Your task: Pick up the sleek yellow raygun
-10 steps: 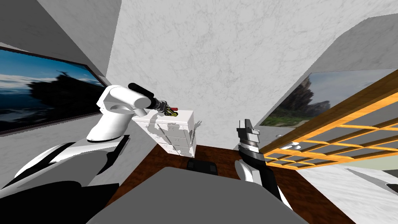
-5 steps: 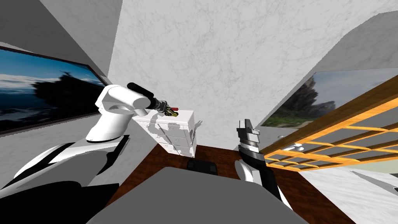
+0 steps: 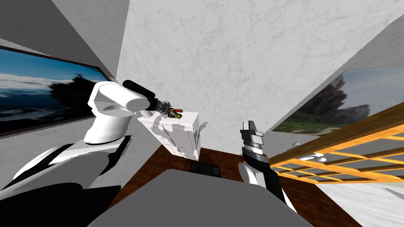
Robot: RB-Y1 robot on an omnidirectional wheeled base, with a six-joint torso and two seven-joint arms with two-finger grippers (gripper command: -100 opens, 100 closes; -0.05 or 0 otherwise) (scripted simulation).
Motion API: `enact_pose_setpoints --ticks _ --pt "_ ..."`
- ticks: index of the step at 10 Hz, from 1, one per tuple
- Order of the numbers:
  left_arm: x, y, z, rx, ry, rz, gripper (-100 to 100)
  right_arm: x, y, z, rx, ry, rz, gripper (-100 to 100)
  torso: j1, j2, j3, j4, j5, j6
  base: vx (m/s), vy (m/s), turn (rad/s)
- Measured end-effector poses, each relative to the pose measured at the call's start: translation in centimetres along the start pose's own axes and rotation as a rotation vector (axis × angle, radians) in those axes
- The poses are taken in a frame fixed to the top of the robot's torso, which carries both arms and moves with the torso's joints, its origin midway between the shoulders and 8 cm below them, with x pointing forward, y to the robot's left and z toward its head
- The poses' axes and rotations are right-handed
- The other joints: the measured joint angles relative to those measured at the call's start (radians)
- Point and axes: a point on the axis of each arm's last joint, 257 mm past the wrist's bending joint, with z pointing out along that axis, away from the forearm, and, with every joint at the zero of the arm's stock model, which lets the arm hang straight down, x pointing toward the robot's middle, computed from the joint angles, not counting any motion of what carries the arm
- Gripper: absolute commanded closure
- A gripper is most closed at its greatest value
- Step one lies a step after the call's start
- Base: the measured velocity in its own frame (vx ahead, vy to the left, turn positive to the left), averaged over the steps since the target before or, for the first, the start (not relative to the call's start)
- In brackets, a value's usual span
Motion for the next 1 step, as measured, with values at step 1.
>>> enact_pose_setpoints --ticks 1 --pt "0.03 0.05 -0.04 -0.001 0.000 0.000 0 0.00 0.00 0.00 0.000 0.000 0.000 0 0.000 0.001 0.000 0.000 0.000 0.000 0.000 0.000 0.000"
